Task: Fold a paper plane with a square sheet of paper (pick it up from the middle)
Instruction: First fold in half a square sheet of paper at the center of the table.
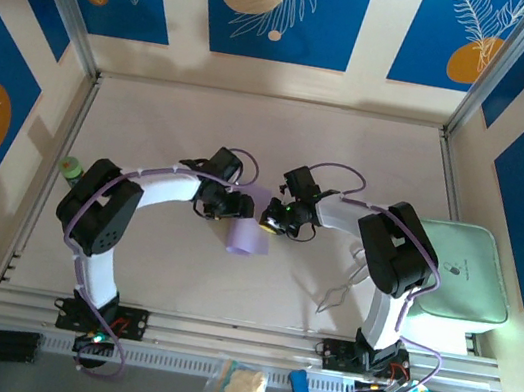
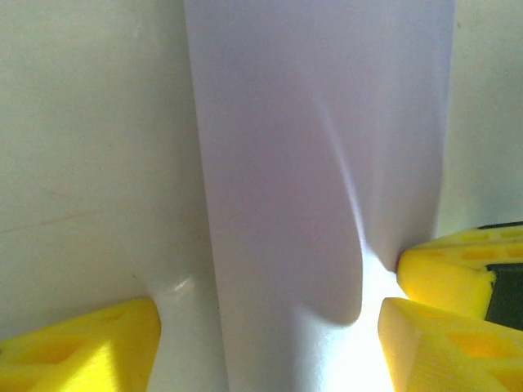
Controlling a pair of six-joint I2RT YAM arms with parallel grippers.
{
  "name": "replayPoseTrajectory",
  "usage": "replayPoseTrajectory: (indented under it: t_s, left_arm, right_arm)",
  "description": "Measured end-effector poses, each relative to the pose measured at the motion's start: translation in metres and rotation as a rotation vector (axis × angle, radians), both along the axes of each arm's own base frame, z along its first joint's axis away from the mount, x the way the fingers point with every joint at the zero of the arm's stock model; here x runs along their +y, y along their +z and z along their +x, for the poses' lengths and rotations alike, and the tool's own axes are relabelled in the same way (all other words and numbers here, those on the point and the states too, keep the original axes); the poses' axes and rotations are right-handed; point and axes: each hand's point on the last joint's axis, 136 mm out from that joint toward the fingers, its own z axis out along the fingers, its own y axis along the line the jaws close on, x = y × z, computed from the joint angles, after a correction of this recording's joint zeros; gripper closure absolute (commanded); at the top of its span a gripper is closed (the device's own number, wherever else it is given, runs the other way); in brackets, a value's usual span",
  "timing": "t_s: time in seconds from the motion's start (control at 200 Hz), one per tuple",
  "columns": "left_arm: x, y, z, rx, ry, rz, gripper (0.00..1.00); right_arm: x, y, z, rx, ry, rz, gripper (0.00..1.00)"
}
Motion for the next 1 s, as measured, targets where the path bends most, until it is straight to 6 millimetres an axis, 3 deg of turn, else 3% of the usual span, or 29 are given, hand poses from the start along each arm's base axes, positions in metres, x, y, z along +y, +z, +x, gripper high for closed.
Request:
replayPoseTrajectory:
  t_s: [0.16,0.3,0.4,0.595,0.755,1.0]
  left_arm:
    - [-0.001,-0.002,-0.005,0.019,-0.019,0.038,0.28]
    - [0.003,-0.006,-0.005,0.025,-0.02,0.074,0.39]
    - [0.006,-0.008,-0.004,0.016,-0.024,0.094,0.47]
    - [0.013,-0.013,-0.004,0.005,-0.027,0.124,0.58]
    - [0.018,-0.015,-0.004,-0.004,-0.041,0.131,0.67]
    - [0.021,-0.017,-0.004,-0.014,-0.079,0.122,0.68]
  right_arm:
    - [0.001,0.001,0.0,0.012,-0.008,0.014,0.85]
    - [0.002,0.007,0.002,0.015,-0.022,0.051,0.73]
    - [-0.004,0.023,0.004,-0.016,-0.039,0.086,0.66]
    - [-0.018,0.057,0.011,-0.114,-0.079,0.132,0.65]
    - [-0.03,0.048,0.005,-0.107,-0.103,0.104,0.65]
    - [-0.033,0.042,0.001,-0.089,-0.105,0.082,0.67]
